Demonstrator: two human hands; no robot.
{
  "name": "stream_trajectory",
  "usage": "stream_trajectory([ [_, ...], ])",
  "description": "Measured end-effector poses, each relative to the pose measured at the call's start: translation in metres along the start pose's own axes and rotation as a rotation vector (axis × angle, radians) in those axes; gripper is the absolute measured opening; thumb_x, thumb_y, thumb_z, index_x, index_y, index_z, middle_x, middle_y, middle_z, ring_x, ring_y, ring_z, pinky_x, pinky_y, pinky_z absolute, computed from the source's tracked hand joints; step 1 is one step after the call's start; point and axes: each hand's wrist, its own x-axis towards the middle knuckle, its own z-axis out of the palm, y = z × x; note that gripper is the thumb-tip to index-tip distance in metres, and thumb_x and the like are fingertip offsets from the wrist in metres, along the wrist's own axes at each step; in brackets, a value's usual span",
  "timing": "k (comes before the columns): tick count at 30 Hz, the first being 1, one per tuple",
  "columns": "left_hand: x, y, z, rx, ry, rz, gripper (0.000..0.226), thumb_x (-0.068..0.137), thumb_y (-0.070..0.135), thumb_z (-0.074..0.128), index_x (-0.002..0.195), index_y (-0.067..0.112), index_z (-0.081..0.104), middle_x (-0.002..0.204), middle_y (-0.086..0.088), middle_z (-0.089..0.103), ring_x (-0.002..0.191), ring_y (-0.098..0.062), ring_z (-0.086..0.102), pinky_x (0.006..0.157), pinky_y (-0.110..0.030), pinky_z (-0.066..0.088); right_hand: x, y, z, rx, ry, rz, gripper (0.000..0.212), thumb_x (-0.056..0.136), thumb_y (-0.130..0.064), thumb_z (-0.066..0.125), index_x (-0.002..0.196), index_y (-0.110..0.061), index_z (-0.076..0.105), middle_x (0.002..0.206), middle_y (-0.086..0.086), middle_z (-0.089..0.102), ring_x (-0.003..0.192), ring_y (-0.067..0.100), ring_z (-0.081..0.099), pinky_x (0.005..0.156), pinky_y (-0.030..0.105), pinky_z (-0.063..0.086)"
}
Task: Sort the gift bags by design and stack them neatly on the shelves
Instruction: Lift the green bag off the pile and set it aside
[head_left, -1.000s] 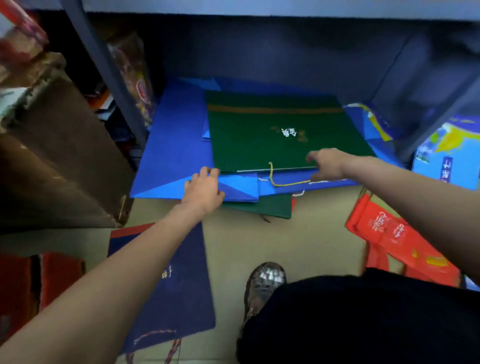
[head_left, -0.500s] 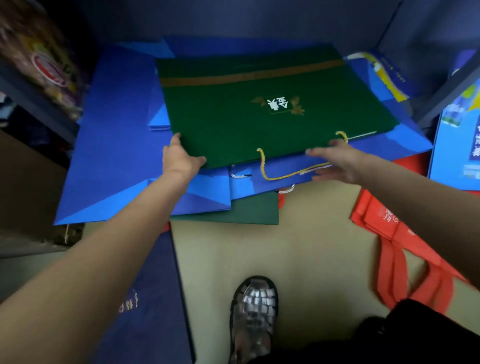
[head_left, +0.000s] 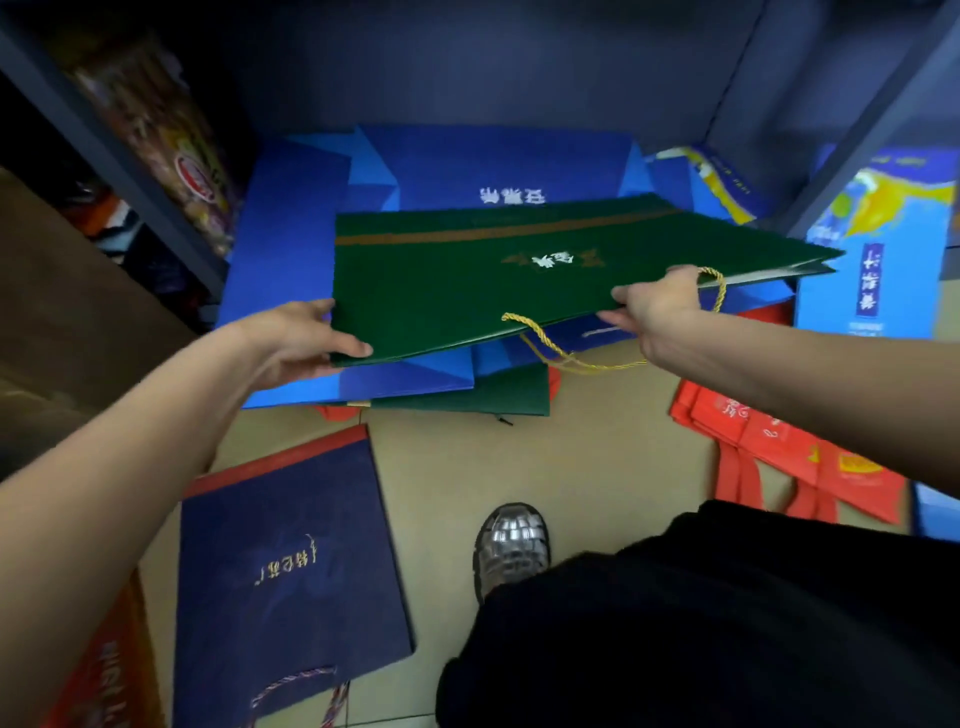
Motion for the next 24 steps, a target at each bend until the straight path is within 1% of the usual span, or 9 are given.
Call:
stream_trajectory([
  [2, -0.022, 0.008, -0.005, 0.041, -0.039, 0.028, 0.060, 0.086, 0.001, 0.061, 0.139, 0.016, 0.037, 0.128, -0.001, 0.054, 0.107, -0.017, 0.054, 0.071, -0.019, 0.051, -0.025, -0.011, -0.018, 0.004, 0.012, -0.084, 0.051, 0.085, 0.013, 0.052, 0.123, -0.011, 0.028, 0.133, 0.016, 0.038, 0.096, 0.035, 0.061, 0.046, 0.025, 0.055],
  [5, -0.050, 0.019, 0.002, 0.098, -0.111, 0.041, 0.060, 0.086, 0.006, 0.062, 0.140, 0.011, 0.037, 0.126, 0.002, 0.049, 0.113, -0.015, 0.046, 0.080, -0.024, 0.050, -0.055, -0.024, -0.055, 0.053, 0.034, -0.134, 0.044, 0.083, 0.014, 0.049, 0.107, -0.016, 0.027, 0.129, 0.015, 0.038, 0.100, 0.037, 0.060, 0.048, 0.027, 0.056],
  [9, -0.063, 0.048, 0.056, 0.129, -0.259, 0.049, 0.069, 0.078, 0.013, 0.069, 0.140, 0.007, 0.039, 0.131, -0.003, 0.053, 0.114, -0.015, 0.053, 0.065, -0.021, 0.057, -0.063, -0.039, -0.132, 0.056, 0.201, -0.212, 0.041, 0.081, 0.009, 0.049, 0.107, -0.015, 0.030, 0.130, 0.014, 0.038, 0.101, 0.039, 0.058, 0.052, 0.036, 0.058],
  [12, -0.067, 0.084, 0.126, 0.207, -0.352, 0.113, 0.063, 0.083, 0.018, 0.068, 0.139, 0.007, 0.040, 0.139, -0.007, 0.048, 0.110, -0.013, 0.056, 0.062, -0.022, 0.052, -0.057, -0.053, -0.206, -0.045, 0.332, -0.294, 0.049, 0.076, 0.004, 0.053, 0.112, -0.019, 0.029, 0.123, 0.017, 0.042, 0.102, 0.038, 0.057, 0.073, 0.044, 0.057],
  [16, -0.074, 0.124, 0.245, 0.317, -0.443, 0.254, 0.077, 0.083, 0.028, 0.069, 0.145, 0.009, 0.029, 0.147, 0.000, 0.037, 0.128, -0.015, 0.043, 0.086, -0.027, 0.049, -0.036, -0.078, -0.305, 0.151, 0.629, -0.280, 0.036, 0.089, 0.001, 0.042, 0.117, -0.019, 0.035, 0.106, 0.002, 0.043, 0.106, 0.032, 0.055, 0.073, 0.048, 0.056],
  [19, -0.069, 0.132, 0.339, 0.449, -0.504, 0.370, 0.083, 0.082, 0.040, 0.068, 0.147, 0.010, 0.024, 0.151, -0.002, 0.030, 0.134, -0.020, 0.036, 0.107, -0.032, 0.036, -0.006, -0.071, -0.376, 0.272, 0.681, -0.262, 0.056, 0.089, -0.006, 0.051, 0.139, -0.016, 0.027, 0.122, 0.007, 0.046, 0.102, 0.026, 0.055, 0.073, 0.042, 0.055],
  [21, -0.058, 0.125, 0.400, 0.488, -0.618, 0.402, 0.082, 0.084, 0.033, 0.067, 0.147, 0.006, 0.022, 0.151, -0.005, 0.030, 0.137, -0.019, 0.032, 0.108, -0.026, 0.031, 0.022, -0.043, -0.412, 0.166, 0.738, -0.190, 0.067, 0.073, 0.001, 0.062, 0.127, -0.026, 0.032, 0.114, 0.003, 0.047, 0.095, 0.022, 0.055, 0.083, 0.041, 0.054],
  [22, -0.051, 0.117, 0.429, 0.523, -0.687, 0.403, 0.084, 0.084, 0.028, 0.068, 0.148, 0.005, 0.019, 0.152, -0.006, 0.027, 0.138, -0.018, 0.030, 0.109, -0.024, 0.028, 0.036, -0.023, -0.420, 0.133, 0.727, -0.100, 0.061, 0.069, 0.002, 0.064, 0.110, -0.033, 0.035, 0.101, 0.001, 0.047, 0.084, 0.019, 0.055, 0.076, 0.037, 0.057],
  [24, -0.036, 0.102, 0.481, 0.645, -0.823, 0.379, 0.087, 0.083, 0.020, 0.070, 0.149, 0.005, 0.014, 0.154, -0.008, 0.022, 0.140, -0.017, 0.026, 0.110, -0.020, 0.024, 0.065, 0.025, -0.423, 0.127, 0.640, 0.098, 0.045, 0.078, 0.003, 0.063, 0.085, -0.031, 0.034, 0.078, -0.001, 0.040, 0.054, 0.011, 0.052, 0.043, 0.017, 0.049],
])
